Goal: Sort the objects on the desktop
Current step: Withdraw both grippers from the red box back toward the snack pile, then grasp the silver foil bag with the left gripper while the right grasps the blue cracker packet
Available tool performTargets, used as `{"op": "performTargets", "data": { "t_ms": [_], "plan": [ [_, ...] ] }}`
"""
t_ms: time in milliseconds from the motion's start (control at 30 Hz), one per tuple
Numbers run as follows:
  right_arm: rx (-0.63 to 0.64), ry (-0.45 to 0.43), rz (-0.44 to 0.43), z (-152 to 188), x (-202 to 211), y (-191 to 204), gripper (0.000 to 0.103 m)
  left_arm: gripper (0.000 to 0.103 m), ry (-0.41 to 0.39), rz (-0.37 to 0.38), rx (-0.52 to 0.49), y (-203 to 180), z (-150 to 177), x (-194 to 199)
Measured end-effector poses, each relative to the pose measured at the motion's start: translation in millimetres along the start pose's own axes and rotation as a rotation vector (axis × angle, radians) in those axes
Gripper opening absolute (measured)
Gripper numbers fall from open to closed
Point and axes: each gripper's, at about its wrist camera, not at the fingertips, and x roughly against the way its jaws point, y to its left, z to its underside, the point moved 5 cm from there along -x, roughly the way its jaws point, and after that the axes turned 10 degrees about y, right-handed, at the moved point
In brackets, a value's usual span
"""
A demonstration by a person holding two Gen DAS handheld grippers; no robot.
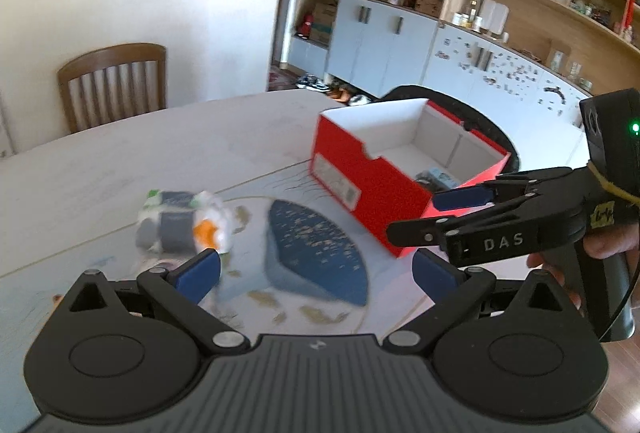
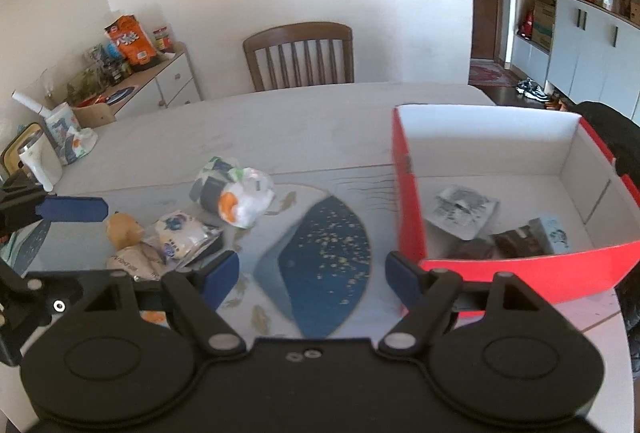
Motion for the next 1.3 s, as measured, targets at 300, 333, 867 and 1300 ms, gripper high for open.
{"op": "performTargets", "data": {
  "t_ms": [300, 333, 867, 1300],
  "plan": [
    [0.067, 0.015, -0.036, -5.4, -18.8, 37.7, 0.080, 0.103, 0.003, -0.049, 0.087, 50.3, 34.8, 9.9],
    [0.073, 0.018, -0.043, -5.9, -20.8, 42.2, 0.080, 0.103, 0.005, -0.054, 0.094, 55.4, 38.7, 9.8],
    [0.181, 0.103, -0.093, 22.1, -53.9, 103.6, 0.080, 0.102, 0.077, -0.167, 0.096, 111.2, 82.6, -19.9],
    [0.291, 0.166, -0.105, 40.4, -96.7, 136.7, 0.078, 0.102, 0.096, -0.149, 0.097, 135.2, 83.4, -33.1]
  ]
}}
